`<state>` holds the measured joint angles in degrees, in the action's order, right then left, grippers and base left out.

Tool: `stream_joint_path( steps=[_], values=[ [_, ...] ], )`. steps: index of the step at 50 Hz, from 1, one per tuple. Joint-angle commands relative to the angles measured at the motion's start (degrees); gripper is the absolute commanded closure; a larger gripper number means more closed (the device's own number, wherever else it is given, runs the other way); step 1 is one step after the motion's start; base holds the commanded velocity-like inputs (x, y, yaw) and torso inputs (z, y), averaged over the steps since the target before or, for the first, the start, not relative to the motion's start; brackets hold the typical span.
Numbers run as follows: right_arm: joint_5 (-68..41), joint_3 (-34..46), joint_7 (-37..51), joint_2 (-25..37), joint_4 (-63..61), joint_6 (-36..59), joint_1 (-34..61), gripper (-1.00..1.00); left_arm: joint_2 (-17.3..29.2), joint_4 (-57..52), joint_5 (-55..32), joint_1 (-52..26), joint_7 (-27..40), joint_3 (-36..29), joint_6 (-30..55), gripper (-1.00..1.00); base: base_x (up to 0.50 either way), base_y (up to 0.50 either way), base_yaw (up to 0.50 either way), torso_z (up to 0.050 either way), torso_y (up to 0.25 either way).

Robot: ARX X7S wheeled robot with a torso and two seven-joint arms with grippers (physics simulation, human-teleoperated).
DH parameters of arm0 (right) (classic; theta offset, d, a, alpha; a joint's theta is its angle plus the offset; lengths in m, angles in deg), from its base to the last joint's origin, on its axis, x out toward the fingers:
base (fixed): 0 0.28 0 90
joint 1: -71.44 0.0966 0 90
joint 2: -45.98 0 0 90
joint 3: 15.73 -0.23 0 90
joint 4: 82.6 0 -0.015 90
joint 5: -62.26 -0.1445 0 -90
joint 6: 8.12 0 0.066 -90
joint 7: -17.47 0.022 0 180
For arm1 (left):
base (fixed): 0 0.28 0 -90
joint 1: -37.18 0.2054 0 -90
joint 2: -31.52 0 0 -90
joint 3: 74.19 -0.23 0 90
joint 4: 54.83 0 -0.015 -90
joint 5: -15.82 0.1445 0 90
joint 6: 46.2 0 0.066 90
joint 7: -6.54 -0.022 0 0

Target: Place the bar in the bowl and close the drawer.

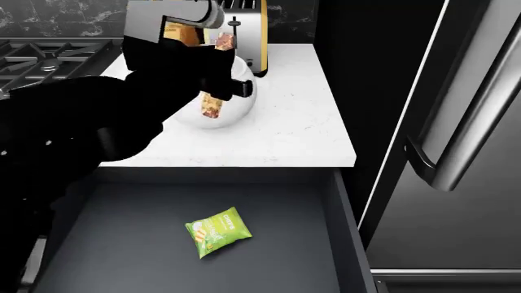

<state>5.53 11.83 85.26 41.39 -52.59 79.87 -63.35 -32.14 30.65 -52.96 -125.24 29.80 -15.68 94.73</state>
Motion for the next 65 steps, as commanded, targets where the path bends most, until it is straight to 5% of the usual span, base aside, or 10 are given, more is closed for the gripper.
stream_joint_path(
  steps=[1,15,17,26,34,56,65],
  values=[
    [-1.00,-2.38,-2.01,-1.79,0.00,0.77,-0.09,-1.00,-9.02,20.93,10.93,-13.48,-7.13,-2.57,-7.67,1.00,0.00,0.00,0.00,0.000,0.000],
    [-1.35,-5.09,-6.82,-6.81,0.00,0.95,-0.16,-1.00,-25.28,70.29,24.94,-30.47,-22.16,-7.26,-28.11,1.00,0.00,0.00,0.00,0.000,0.000],
    [-1.00,-4.70,-6.91,-7.13,0.00,0.80,-0.16,-1.00,-26.32,75.22,21.74,-31.60,-22.77,-10.70,-31.09,1.00,0.00,0.00,0.00,0.000,0.000],
    [-0.86,-3.93,-5.81,-6.28,0.00,1.06,-0.15,-1.00,-26.33,78.22,-2.26,-31.15,-20.42,-34.89,-36.16,1.00,0.00,0.00,0.00,0.000,0.000],
    [-1.30,-4.27,-5.64,-5.93,0.00,1.52,-0.15,-1.00,-26.33,78.79,-15.63,-29.42,-17.88,-48.81,-38.59,1.00,0.00,0.00,0.00,0.000,0.000],
    [-0.66,-3.22,-5.30,-6.41,0.00,1.29,-0.14,-1.00,-25.80,79.51,-26.73,-30.20,-14.57,-61.80,-40.99,1.00,0.00,0.00,0.00,0.000,0.000],
    [-0.45,-3.25,-5.58,-6.65,0.00,1.18,-0.15,-1.00,-25.24,79.51,-40.11,-33.19,-14.84,-75.75,-43.59,1.00,0.00,0.00,0.00,0.000,0.000]
  ],
)
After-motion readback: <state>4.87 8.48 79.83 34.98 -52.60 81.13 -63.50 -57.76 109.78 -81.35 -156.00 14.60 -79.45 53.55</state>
